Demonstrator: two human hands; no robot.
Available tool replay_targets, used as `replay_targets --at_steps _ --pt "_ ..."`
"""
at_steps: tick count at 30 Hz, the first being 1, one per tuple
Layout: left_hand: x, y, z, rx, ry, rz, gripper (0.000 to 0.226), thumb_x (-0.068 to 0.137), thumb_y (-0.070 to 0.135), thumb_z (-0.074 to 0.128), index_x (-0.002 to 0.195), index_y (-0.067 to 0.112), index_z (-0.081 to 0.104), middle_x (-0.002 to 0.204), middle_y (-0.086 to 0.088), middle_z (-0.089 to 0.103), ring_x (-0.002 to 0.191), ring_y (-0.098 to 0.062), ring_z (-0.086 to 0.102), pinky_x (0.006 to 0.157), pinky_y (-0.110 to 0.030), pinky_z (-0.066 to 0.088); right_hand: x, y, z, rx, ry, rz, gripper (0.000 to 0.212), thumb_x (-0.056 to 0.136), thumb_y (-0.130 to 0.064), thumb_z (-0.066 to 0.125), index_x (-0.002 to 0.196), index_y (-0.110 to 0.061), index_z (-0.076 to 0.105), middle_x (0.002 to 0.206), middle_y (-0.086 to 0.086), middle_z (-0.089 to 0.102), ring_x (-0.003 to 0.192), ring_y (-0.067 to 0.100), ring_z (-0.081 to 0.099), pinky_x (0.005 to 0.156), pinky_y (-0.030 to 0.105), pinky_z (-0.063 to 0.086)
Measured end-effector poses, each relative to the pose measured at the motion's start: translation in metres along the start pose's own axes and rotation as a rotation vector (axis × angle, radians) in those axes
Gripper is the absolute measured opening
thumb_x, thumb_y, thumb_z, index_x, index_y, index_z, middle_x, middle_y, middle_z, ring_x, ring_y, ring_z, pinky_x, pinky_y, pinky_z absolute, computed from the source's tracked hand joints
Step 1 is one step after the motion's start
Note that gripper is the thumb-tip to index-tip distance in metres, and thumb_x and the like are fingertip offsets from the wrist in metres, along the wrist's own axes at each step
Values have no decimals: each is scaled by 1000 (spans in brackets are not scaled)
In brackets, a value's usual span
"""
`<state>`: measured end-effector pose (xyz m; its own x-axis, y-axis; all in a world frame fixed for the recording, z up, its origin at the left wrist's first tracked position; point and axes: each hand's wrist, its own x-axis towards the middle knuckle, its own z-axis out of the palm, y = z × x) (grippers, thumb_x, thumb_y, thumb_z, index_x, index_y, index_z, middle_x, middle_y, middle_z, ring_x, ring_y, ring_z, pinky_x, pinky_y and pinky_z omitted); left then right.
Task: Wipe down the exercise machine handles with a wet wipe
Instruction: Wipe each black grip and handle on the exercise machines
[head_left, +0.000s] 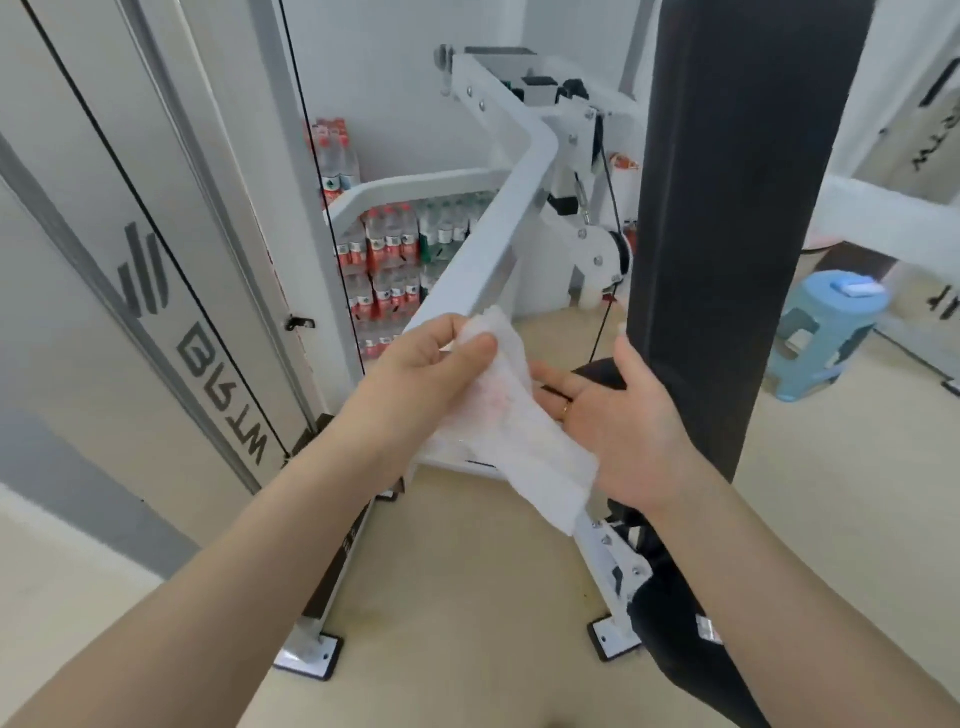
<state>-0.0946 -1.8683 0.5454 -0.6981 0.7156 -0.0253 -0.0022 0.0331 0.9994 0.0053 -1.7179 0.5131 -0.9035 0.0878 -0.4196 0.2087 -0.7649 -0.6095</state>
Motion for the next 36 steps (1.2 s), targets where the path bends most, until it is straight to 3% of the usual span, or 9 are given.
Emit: replay_targets --at_steps 4,11,17,20,24,27,31,33,36 --pt "4 -8 -13 112 63 7 17 94 29 49 89 16 59 70 6 62 65 -10 58 62 -26 44 -4 30 17 -158 93 43 98 71 -84 26 108 -4 69 105 20 68 83 35 67 67 33 51" --pt "-2 -8 -29 2 -147 37 13 94 23 49 103 15 56 70 2 70 60 -10 64 51 -17 46 -14 35 31 -417 195 30 78 74 -75 40 90 -4 70 72 9 66 61 19 60 63 26 44" --pt "-8 1 -37 20 -296 118 19 96 11 44 104 21 59 72 -1 72 64 -14 67 58 -21 54 -13 44 39 -344 139 -361 37 87 -21 59 120 -4 58 122 14 62 112 31 59 97 43 44" --pt "-3 -2 -41 228 -268 198 26 96 8 43 94 28 60 57 0 62 48 -14 55 49 -18 45 -22 40 42 -590 346 -609 6 93 -5 49 93 -9 54 84 5 61 79 20 59 64 29 49" --pt "-1 -1 -51 90 -426 152 24 97 6 38 90 16 59 53 -4 64 48 -17 61 59 -27 51 -45 23 49 -803 236 -882 25 82 -9 54 74 -33 55 64 -15 55 57 1 52 47 15 42" --pt "3 -2 -51 40 -407 141 23 97 8 39 93 16 61 73 -3 72 70 -17 69 73 -29 55 -57 13 42 -1030 129 -804 11 66 -32 56 67 -42 58 73 -21 57 66 1 53 56 15 45" --pt "5 -7 -38 188 -453 106 28 79 36 56 105 24 59 100 3 71 90 -8 65 81 -23 53 -60 8 36 -1189 -28 -607 11 68 -28 58 69 -35 66 85 -8 62 82 16 60 66 25 50" --pt "7 -10 -31 252 -499 76 37 70 42 62 104 28 59 98 3 71 89 -8 65 83 -23 51 -60 8 36 -1207 -53 -544 20 74 -15 59 78 -29 71 90 -9 65 86 10 62 68 19 49" --pt "8 -15 -24 379 -451 75 8 78 26 72 82 26 65 71 12 67 67 -4 60 68 -16 47 -58 1 26 -1138 -102 -409 35 83 2 46 92 -19 73 99 -8 65 97 14 61 74 23 51"
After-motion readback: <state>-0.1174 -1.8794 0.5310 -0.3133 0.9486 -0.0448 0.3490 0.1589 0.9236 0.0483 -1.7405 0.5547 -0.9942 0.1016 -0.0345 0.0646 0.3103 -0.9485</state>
